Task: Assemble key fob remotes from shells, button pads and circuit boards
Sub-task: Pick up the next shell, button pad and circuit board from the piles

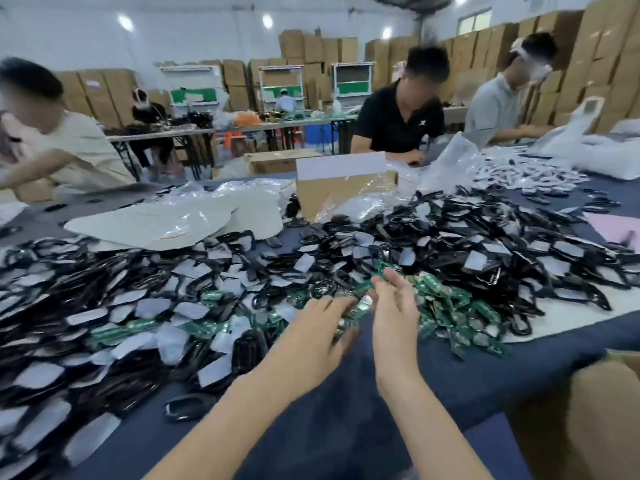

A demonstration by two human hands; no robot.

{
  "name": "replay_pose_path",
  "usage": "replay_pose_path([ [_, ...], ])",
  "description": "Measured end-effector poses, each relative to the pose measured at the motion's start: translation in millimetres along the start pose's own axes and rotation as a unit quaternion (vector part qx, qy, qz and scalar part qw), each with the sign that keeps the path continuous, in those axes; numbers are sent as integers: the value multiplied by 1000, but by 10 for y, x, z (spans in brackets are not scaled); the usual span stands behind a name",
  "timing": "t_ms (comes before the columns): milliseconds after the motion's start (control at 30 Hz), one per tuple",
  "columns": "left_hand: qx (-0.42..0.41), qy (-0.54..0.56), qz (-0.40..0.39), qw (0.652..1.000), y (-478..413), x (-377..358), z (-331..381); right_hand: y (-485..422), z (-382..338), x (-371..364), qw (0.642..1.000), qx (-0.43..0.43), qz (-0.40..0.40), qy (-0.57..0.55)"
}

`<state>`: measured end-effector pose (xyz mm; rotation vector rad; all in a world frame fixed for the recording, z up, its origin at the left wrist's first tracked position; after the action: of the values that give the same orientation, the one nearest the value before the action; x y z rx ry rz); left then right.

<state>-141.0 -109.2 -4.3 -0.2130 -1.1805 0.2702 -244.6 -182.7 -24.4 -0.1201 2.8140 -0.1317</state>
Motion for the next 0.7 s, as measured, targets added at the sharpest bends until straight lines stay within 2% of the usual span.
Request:
replay_pose_path([
  [67,18,-86,1,996,212,83,-377,91,128,-348,999,-3,-32,41],
  [167,38,-129,-6,991,445,169,-732,129,278,-681,994,10,-71,79],
  [300,24,-171,-7,985,537,254,-911,60,297,-1015,983,50,-100,145],
  [567,10,-175,-23,984,471,302,-1090,-230,382,-1598,962,101,-155,202],
  [700,32,-93,15,995,454,373,-1139,-321,456,-1718,939,146,-171,259],
])
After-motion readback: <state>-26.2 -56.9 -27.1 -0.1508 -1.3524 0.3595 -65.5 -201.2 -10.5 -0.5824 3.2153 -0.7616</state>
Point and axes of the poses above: each hand's wrist, its own y-axis away from the middle knuckle, its own x-axis out of the back of the hand, z = x × y, the point moved 6 cm from there along -y, towards the middle knuckle, and after that the axes turned 5 degrees about z, right-handed, at the moved point
